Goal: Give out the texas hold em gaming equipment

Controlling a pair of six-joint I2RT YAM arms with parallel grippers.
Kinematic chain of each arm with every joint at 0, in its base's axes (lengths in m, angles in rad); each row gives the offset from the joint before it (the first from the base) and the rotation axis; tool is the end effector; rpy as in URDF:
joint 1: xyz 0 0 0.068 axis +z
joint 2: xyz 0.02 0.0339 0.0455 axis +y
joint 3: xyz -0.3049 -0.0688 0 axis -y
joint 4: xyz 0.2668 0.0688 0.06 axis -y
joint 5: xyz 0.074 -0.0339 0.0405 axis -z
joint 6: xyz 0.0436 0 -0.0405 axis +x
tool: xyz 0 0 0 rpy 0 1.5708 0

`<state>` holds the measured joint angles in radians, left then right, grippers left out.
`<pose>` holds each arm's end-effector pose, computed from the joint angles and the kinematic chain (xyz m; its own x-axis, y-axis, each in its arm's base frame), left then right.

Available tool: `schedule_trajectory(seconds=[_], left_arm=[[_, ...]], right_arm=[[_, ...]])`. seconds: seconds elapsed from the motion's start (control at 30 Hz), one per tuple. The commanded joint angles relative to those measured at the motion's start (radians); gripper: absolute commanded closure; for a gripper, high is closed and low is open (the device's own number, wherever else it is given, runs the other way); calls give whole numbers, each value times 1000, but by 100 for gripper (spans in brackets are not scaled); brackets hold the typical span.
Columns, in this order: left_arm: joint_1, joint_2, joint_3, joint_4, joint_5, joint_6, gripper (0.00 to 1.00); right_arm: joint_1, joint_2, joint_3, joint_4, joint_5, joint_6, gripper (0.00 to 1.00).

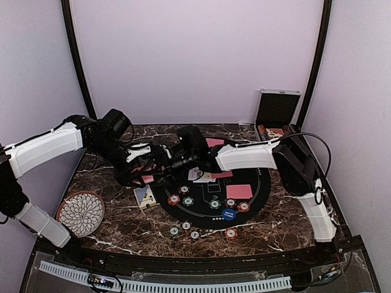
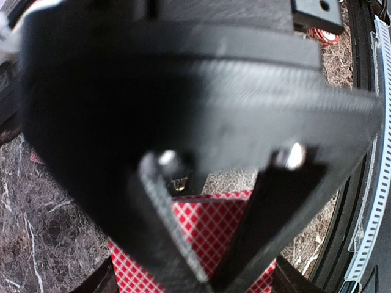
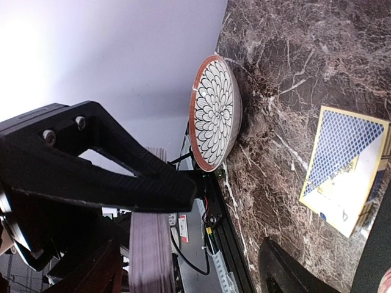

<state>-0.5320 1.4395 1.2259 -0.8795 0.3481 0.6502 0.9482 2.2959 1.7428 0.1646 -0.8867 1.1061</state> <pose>0.2565 -0.1682 0.3157 -0.2387 0.8008 -0.5493 0.9504 0.3088 0.0372 0.3077 0.4866 0.2141 -0.9318 -0.3293 -0.1523 -0.2200 0.1791 0.9589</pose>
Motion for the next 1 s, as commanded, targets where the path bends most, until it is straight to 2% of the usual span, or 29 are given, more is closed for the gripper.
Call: schedule_trajectory(seconds=[0.0, 0.2, 0.63, 0.97], left_arm=[[5, -21, 19, -9, 31, -1, 100], [5, -24, 16, -10, 27, 2, 100], [4, -28, 15, -9, 26, 2, 100], [5, -24, 18, -8, 25, -1, 100]], right_arm=[[16, 45, 90, 66, -15, 40, 22], [19, 69, 106, 59, -23, 48, 22], [-45, 10, 1, -51, 13, -53, 27], [-65, -42, -28, -52, -13, -68, 42]])
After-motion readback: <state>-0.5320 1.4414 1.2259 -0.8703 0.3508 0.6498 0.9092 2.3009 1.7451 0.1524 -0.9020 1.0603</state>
